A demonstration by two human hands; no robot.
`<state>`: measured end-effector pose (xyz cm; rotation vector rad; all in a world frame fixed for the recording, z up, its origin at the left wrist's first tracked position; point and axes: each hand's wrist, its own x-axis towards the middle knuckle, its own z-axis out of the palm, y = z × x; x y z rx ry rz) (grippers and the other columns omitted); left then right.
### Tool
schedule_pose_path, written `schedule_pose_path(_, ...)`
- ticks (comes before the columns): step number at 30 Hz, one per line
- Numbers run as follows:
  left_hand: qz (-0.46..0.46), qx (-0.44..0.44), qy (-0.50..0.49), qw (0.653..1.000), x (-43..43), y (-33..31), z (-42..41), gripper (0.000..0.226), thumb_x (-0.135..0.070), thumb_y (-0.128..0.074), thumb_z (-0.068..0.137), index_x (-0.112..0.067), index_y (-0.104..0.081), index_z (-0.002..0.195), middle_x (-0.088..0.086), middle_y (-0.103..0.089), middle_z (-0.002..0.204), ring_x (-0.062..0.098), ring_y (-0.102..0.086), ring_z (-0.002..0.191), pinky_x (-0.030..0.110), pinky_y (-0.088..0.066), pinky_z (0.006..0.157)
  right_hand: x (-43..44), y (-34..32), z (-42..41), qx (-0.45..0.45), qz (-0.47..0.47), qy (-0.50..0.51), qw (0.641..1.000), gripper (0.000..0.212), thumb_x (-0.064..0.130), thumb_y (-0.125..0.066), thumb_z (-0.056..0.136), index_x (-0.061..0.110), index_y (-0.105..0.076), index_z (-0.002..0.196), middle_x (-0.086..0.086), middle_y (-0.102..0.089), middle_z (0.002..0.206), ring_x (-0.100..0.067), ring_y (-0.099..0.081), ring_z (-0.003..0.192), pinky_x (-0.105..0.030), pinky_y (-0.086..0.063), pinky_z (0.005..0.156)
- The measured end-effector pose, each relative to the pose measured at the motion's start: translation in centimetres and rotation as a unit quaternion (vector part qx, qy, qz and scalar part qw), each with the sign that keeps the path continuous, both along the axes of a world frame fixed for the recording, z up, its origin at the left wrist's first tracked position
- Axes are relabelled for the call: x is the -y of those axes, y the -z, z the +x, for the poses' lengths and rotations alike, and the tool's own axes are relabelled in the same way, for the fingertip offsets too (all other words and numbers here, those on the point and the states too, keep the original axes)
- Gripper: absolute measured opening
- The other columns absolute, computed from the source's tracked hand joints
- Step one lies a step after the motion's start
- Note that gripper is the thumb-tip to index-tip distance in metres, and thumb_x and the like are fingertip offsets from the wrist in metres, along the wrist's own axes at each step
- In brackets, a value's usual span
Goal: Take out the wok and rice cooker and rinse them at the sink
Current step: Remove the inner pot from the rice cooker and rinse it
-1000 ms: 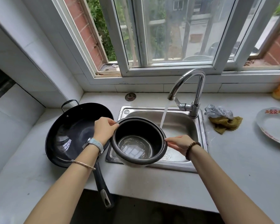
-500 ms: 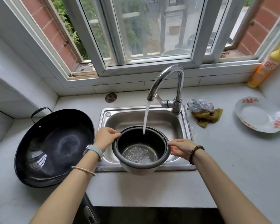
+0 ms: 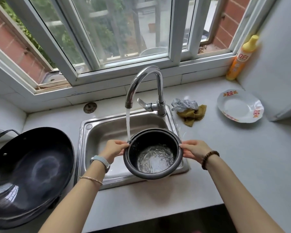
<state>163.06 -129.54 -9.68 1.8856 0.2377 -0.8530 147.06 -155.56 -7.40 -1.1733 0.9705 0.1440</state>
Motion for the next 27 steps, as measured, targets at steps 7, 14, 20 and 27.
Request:
schedule_pose_path(7,-0.035,0.038,-0.02,0.998,1.7,0.7,0.8,0.023,0.002,-0.072,0.082,0.012,-0.066,0.101,0.02,-0.066,0.093,0.026,-0.063,0.084,0.036,-0.055,0.086,0.3,-0.4,-0.4,0.05,-0.046,0.033,0.997,0.014,-0.003,-0.064,0.086,-0.001,-0.063,0.099,-0.017,-0.066,0.085,-0.023,-0.065,0.071,-0.021,-0.059,0.062)
schedule_pose_path(14,-0.039,0.095,-0.052,0.993,0.9,0.3,2.0,0.023,0.004,-0.071,0.081,0.001,-0.068,0.103,0.018,-0.069,0.103,0.027,-0.065,0.092,0.038,-0.055,0.086,-0.5,-0.6,1.5,0.082,-0.037,0.038,0.995,0.022,-0.005,-0.065,0.085,0.003,-0.062,0.106,-0.018,-0.065,0.094,-0.023,-0.066,0.079,-0.023,-0.059,0.067)
schedule_pose_path(20,-0.009,0.153,-0.059,0.986,-1.9,-0.5,3.0,0.03,0.001,-0.075,0.079,-0.015,-0.068,0.102,0.01,-0.07,0.104,0.025,-0.066,0.099,0.04,-0.055,0.089,-2.2,-0.5,4.2,0.093,-0.038,0.019,0.995,0.024,-0.006,-0.063,0.086,0.007,-0.062,0.106,-0.008,-0.06,0.086,-0.017,-0.063,0.078,-0.022,-0.059,0.066)
schedule_pose_path(27,0.0,0.236,-0.088,0.968,-4.5,-3.2,2.8,0.029,-0.001,-0.072,0.082,-0.009,-0.067,0.109,0.007,-0.069,0.106,0.019,-0.064,0.104,0.034,-0.053,0.093,-4.4,0.5,7.0,0.089,-0.036,-0.012,0.995,0.025,-0.005,-0.063,0.086,0.009,-0.064,0.107,-0.013,-0.059,0.102,-0.025,-0.063,0.096,-0.027,-0.056,0.069)
